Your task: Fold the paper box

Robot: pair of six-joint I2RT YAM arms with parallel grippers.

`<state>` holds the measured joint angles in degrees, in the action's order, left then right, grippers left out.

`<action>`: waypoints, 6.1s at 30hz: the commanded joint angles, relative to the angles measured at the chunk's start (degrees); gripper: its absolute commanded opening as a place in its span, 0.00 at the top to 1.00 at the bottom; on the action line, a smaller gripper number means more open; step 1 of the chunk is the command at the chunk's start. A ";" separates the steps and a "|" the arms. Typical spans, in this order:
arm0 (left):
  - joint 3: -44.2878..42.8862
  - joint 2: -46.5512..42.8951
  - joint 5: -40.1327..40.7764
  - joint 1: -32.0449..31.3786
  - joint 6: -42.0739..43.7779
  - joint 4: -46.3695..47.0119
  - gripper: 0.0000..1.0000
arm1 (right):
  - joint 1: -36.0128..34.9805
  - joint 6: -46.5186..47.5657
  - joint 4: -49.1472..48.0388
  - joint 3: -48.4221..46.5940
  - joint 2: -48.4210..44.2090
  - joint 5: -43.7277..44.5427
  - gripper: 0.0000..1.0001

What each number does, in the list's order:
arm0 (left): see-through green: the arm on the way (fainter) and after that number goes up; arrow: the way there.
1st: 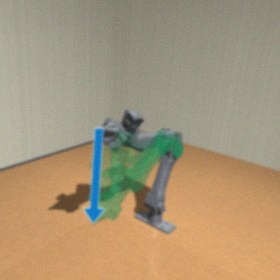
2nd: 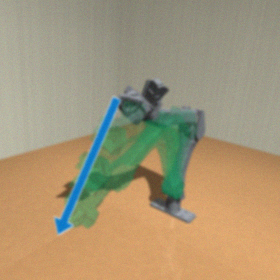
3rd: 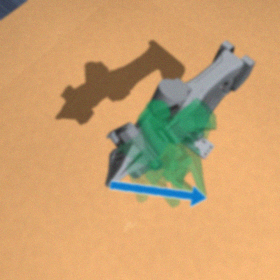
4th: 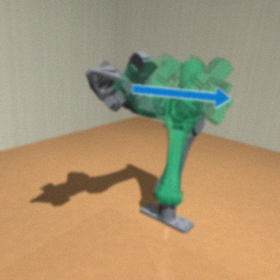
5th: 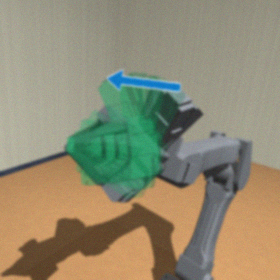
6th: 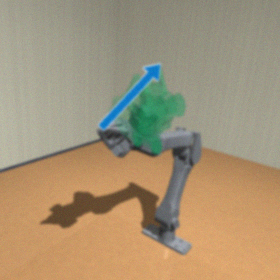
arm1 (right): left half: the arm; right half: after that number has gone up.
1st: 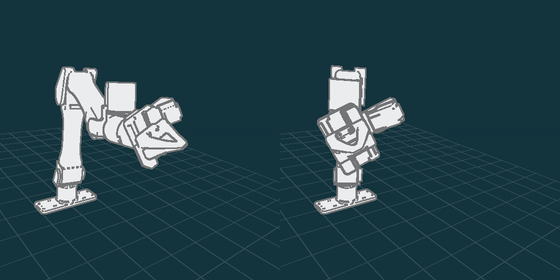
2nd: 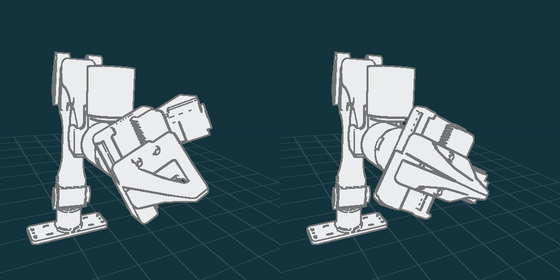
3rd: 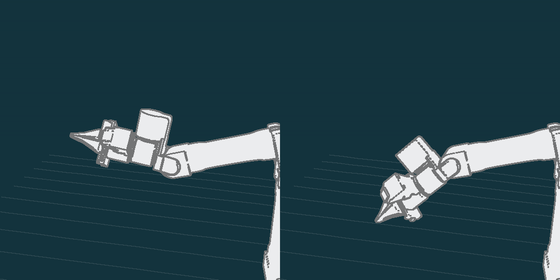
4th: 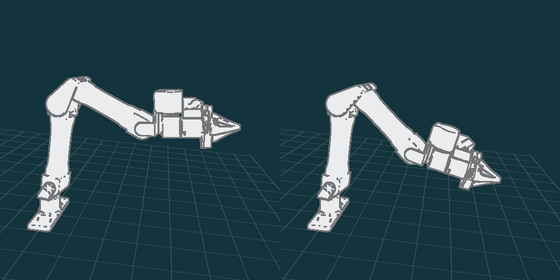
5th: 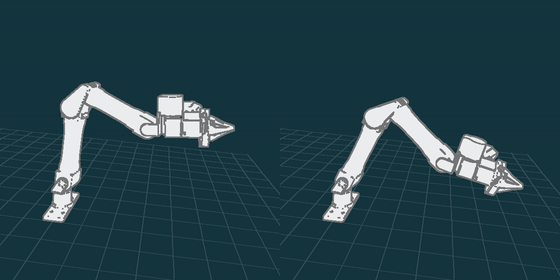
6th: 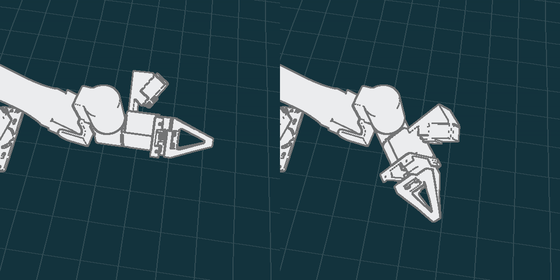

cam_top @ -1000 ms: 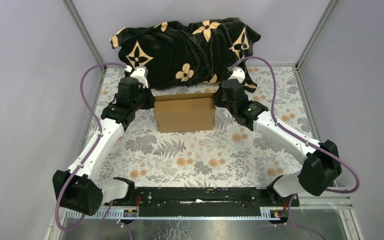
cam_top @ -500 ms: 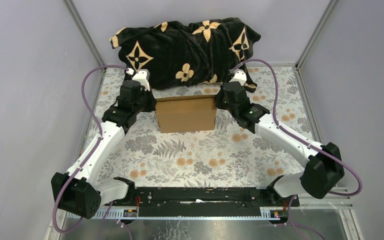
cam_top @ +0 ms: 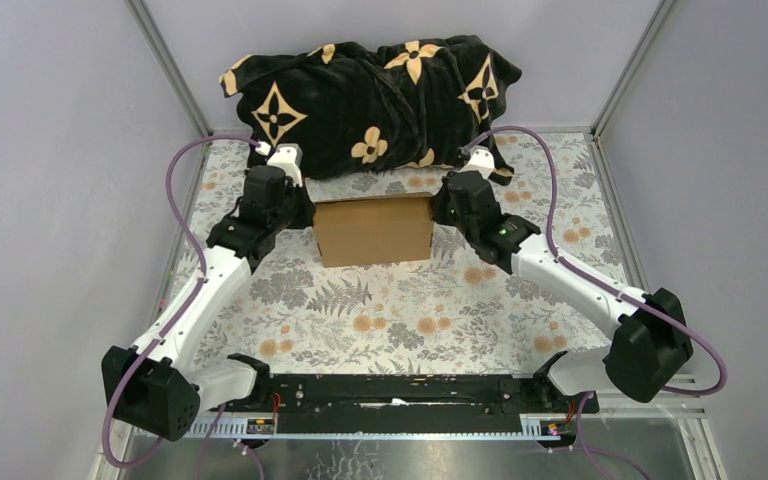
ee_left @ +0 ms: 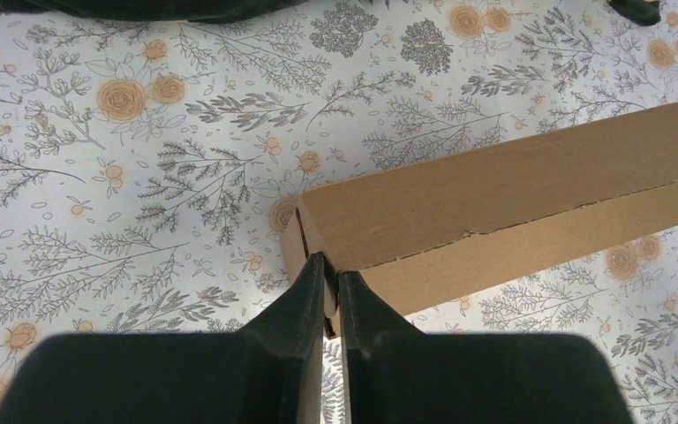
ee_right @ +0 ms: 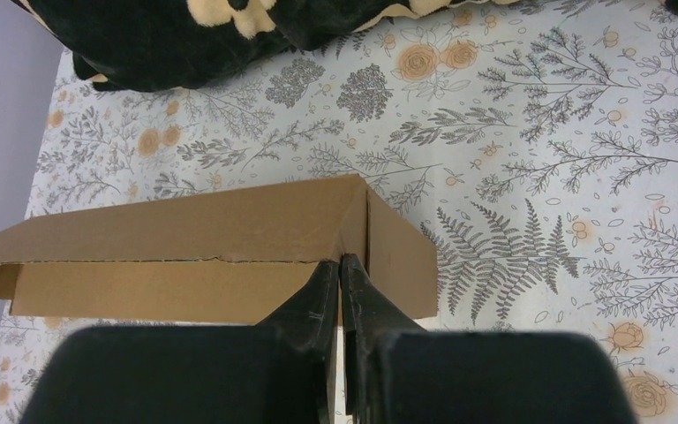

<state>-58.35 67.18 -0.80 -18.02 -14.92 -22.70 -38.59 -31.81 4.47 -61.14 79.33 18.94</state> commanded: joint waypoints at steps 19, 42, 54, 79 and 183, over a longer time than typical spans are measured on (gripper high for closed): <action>3.25 2.40 -6.99 -5.66 -5.51 -2.20 0.88 | -2.83 -0.88 14.43 5.23 -1.61 -6.58 0.76; 3.90 3.65 -2.34 -7.97 -6.96 -0.27 0.88 | -2.83 -0.80 16.27 3.50 -8.05 -9.21 0.41; 3.77 3.80 -0.99 -8.58 -7.76 -0.15 0.88 | -2.81 -2.04 13.85 6.69 -12.31 -6.22 0.32; 4.04 3.22 0.16 -10.76 -8.79 -0.16 0.88 | -2.69 -3.41 18.44 3.28 -16.31 3.85 0.27; -1.77 -6.27 -4.26 -12.83 -13.87 -0.65 0.28 | 0.88 -5.60 5.68 16.16 -9.98 -2.80 0.60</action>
<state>-59.31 60.60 -3.60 -30.61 -27.14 -26.89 -37.69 -36.14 1.91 -49.71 67.83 19.33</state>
